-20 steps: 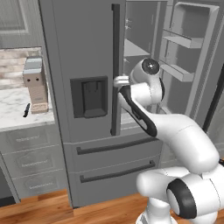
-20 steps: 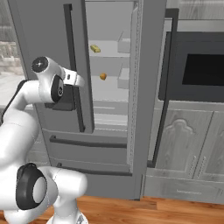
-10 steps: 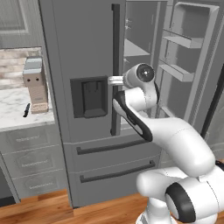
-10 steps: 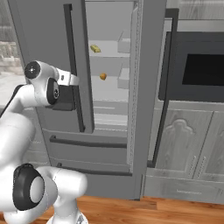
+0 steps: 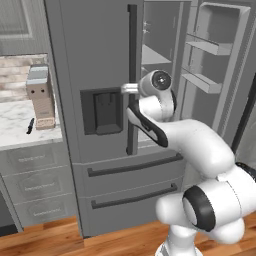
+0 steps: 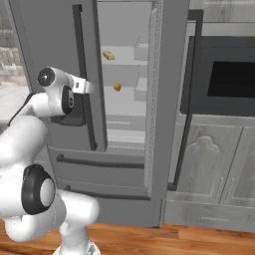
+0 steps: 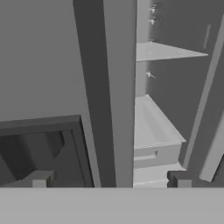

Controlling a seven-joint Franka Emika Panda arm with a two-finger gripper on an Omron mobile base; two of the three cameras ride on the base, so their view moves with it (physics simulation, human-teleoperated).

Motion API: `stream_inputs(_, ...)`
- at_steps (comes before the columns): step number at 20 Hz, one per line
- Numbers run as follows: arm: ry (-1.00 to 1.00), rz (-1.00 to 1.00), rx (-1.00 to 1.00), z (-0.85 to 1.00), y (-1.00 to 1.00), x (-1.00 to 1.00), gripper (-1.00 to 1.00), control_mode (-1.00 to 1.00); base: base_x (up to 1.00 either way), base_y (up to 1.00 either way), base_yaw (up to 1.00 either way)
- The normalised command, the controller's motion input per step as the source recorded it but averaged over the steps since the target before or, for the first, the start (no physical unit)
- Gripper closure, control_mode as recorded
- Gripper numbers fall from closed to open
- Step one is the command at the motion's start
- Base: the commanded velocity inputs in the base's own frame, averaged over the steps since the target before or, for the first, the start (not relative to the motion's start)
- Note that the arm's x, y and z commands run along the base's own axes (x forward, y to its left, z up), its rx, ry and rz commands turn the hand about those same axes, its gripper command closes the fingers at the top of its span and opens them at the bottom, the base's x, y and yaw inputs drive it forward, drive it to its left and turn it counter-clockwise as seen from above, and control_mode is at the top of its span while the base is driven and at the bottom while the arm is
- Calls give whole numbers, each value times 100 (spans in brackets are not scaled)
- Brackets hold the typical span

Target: Retrieve the butter from the fridge and place it on a plate on the dining table. Then retrieve the butter knife by the fridge and place it near the plate.

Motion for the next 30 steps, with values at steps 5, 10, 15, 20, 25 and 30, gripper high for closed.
stream_inputs(5,0,1,-1,4,1,65,-100,-100,0,0,0)
stream_inputs(10,1,0,-5,15,10,51,-100,-100,0,0,0)
stream_inputs(15,1,0,-6,12,11,44,-100,-100,0,0,0)
stream_inputs(20,0,0,-4,1,3,48,-100,-100,0,0,0)
stream_inputs(25,0,0,-1,0,0,58,-100,-100,0,0,0)
stream_inputs(30,2,0,0,0,0,55,-100,-100,0,0,0)
